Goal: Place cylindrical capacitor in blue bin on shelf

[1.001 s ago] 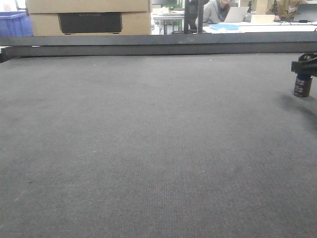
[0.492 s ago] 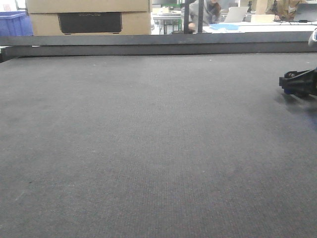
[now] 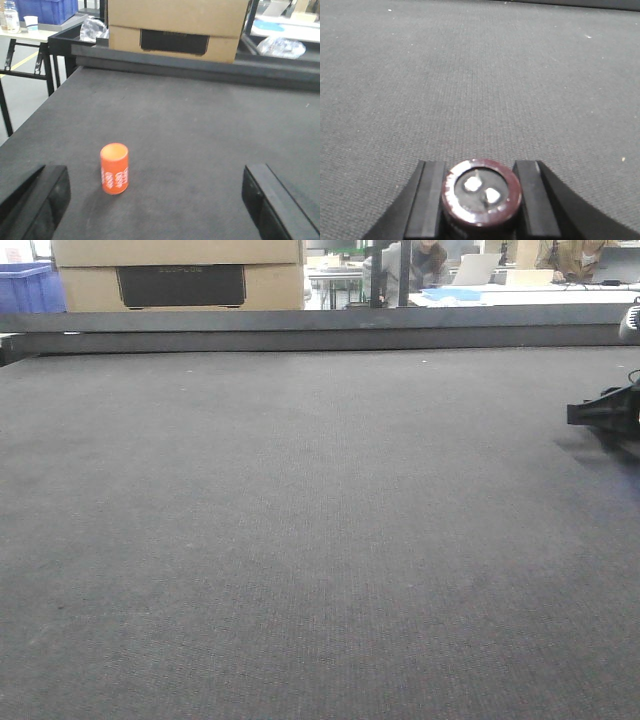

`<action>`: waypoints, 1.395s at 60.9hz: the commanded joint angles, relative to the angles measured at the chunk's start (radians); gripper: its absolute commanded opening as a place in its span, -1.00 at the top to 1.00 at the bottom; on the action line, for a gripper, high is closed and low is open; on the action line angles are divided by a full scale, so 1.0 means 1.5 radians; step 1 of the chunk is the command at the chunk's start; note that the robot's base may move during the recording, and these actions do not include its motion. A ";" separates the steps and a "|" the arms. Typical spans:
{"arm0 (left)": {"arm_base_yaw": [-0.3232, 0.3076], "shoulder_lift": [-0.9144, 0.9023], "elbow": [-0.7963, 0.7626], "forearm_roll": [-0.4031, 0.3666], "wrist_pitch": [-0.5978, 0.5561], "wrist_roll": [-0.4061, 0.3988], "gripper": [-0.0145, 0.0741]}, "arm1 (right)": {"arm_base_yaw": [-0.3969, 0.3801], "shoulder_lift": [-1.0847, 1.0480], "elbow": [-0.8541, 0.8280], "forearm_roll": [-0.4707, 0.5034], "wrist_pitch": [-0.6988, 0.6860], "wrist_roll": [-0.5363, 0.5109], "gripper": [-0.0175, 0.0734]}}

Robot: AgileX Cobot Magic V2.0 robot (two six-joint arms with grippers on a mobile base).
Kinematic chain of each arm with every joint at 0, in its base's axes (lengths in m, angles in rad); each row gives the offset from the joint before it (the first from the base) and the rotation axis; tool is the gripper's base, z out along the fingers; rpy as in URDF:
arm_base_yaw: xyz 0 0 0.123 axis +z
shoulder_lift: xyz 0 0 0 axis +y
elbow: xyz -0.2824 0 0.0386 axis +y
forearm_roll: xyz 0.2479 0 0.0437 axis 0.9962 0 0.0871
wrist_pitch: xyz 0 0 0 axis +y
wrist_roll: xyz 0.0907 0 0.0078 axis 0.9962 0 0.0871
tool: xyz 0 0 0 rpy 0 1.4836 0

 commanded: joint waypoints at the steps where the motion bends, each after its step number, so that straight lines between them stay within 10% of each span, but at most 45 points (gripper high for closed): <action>1: -0.005 0.012 0.027 0.018 -0.015 -0.002 -0.69 | -0.002 -0.023 -0.004 0.000 -0.011 0.001 0.76; 37: 0.096 0.547 0.079 -0.050 -0.558 -0.002 -0.69 | -0.002 -0.305 -0.003 0.000 0.154 0.001 0.83; 85: 0.107 0.957 -0.177 -0.052 -0.653 -0.002 -0.63 | -0.002 -0.319 -0.003 0.000 0.204 0.001 0.83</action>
